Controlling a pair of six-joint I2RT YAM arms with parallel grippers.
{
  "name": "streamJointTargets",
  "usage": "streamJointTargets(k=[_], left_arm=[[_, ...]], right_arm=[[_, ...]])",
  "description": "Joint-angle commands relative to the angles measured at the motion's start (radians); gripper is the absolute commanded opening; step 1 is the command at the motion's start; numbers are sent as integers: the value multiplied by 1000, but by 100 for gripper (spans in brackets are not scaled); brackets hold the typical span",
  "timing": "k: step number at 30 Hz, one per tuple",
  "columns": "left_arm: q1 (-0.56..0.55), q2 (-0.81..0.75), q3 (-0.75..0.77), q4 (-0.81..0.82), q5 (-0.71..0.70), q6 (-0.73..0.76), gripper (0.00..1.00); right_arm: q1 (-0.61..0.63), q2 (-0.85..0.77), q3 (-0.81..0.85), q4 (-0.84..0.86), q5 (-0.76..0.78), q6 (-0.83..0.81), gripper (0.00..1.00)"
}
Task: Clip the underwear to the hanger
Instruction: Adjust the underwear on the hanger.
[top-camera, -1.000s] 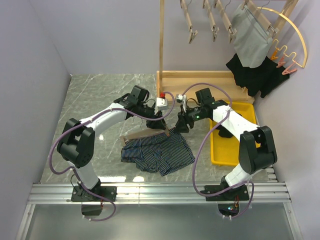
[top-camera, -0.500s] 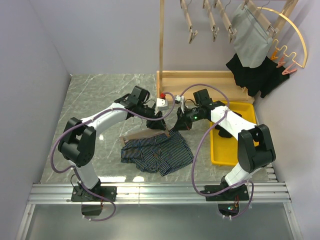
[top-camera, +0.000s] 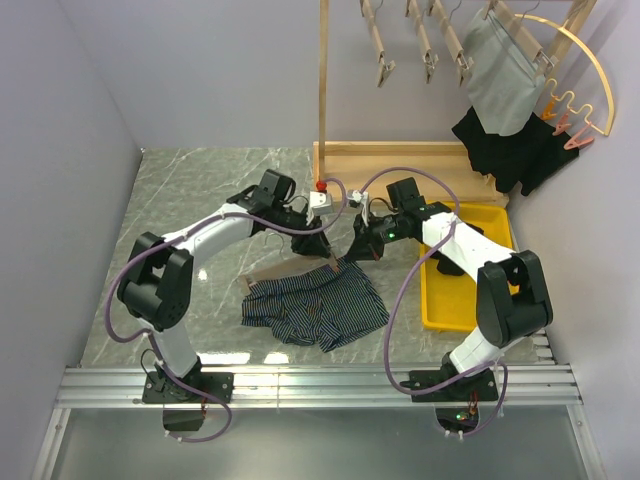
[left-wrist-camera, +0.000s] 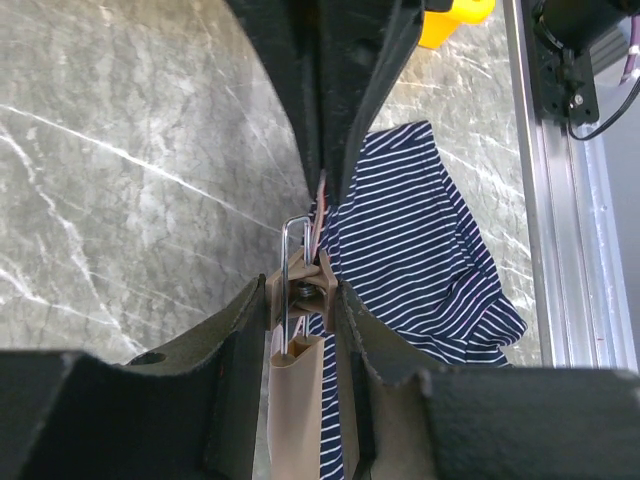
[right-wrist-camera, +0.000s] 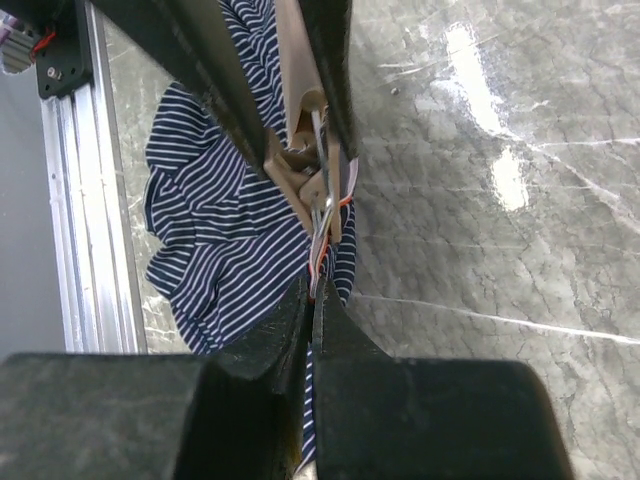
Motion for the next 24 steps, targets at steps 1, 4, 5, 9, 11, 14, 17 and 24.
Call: streamJointTargets(k=[1, 4, 5, 9, 11, 14, 17, 24], left_arm=[[14, -1, 26, 25, 57, -27, 0], [14, 5, 43, -15, 72, 1, 0], [12, 13, 49, -30, 71, 10, 0], [1, 5, 43, -49, 51, 30, 14], [0, -3, 34, -49, 46, 35, 21], [-6, 3, 35, -74, 42, 51, 26], [-6, 5, 40, -83, 45, 56, 27], [-8, 16, 55, -120, 49, 81, 31]], right_arm=[[7, -49, -2, 39, -33, -3, 0], [8, -46, 1, 43, -36, 2, 0], [7, -47, 3, 46, -36, 5, 0], [7, -47, 12, 54, -44, 14, 0], [10, -52, 18, 55, -48, 17, 0], [13, -57, 27, 49, -50, 14, 0], [17, -69, 34, 49, -51, 13, 0], [25, -81, 40, 36, -41, -4, 0]])
